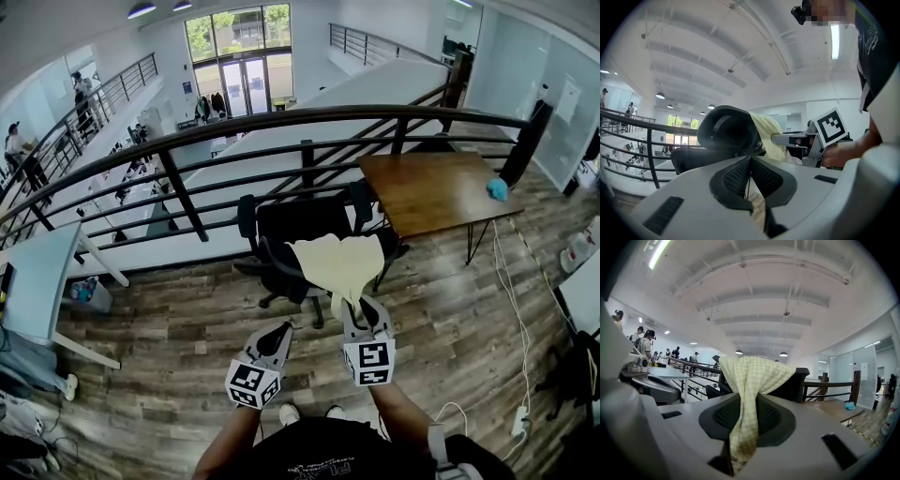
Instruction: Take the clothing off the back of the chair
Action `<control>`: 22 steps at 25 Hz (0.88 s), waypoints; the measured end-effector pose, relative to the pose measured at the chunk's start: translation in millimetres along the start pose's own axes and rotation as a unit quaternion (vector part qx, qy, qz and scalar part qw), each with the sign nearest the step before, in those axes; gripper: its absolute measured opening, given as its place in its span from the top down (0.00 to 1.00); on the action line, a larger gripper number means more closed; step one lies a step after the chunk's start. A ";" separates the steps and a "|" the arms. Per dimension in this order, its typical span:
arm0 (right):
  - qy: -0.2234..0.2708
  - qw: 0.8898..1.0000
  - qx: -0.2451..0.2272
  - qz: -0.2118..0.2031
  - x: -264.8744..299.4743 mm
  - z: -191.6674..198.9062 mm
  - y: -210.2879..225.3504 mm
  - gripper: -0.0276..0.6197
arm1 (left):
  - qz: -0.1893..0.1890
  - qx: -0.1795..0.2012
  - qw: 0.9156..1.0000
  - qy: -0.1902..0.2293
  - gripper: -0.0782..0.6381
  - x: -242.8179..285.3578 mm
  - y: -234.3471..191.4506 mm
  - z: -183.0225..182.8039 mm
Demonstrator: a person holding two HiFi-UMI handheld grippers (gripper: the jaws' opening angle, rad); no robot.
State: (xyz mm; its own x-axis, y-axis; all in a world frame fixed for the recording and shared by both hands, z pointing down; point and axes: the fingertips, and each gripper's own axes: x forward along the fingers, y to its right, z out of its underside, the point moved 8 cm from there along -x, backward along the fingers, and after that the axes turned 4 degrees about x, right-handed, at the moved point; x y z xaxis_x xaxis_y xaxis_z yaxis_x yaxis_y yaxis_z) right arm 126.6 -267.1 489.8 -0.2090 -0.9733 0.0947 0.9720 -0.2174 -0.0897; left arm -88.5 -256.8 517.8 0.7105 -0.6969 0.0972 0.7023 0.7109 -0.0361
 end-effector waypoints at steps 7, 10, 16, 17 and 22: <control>0.000 1.000 0.001 0.003 -4.8 1.2 0.0 0.82 | 0.002 0.011 1.000 -0.005 0.87 -1.3 3.7 -0.2; 0.001 1.000 0.000 0.002 -6.1 2.3 -0.1 0.82 | 0.000 0.010 1.000 -0.006 0.87 -1.9 2.0 0.6; 0.009 1.000 -0.002 -0.001 -7.5 -0.3 -0.5 0.82 | -0.001 0.010 1.000 -0.007 0.87 -1.3 1.3 -1.3; 0.010 1.000 -0.001 -0.001 -8.4 -1.5 -2.0 0.82 | -0.001 0.010 1.000 -0.008 0.87 -1.4 0.9 -1.1; 0.013 1.000 0.002 -0.006 -15.0 -0.6 -6.9 0.82 | -0.002 0.008 1.000 -0.011 0.87 -1.5 1.5 1.9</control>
State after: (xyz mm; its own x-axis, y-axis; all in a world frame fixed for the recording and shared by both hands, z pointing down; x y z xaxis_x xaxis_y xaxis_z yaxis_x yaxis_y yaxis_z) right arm 123.0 -251.1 488.4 -0.2226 -0.9724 0.0706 0.9698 -0.2282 -0.0857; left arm -88.7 -254.6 519.5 0.7070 -0.6973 0.1184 0.7037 0.7102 -0.0197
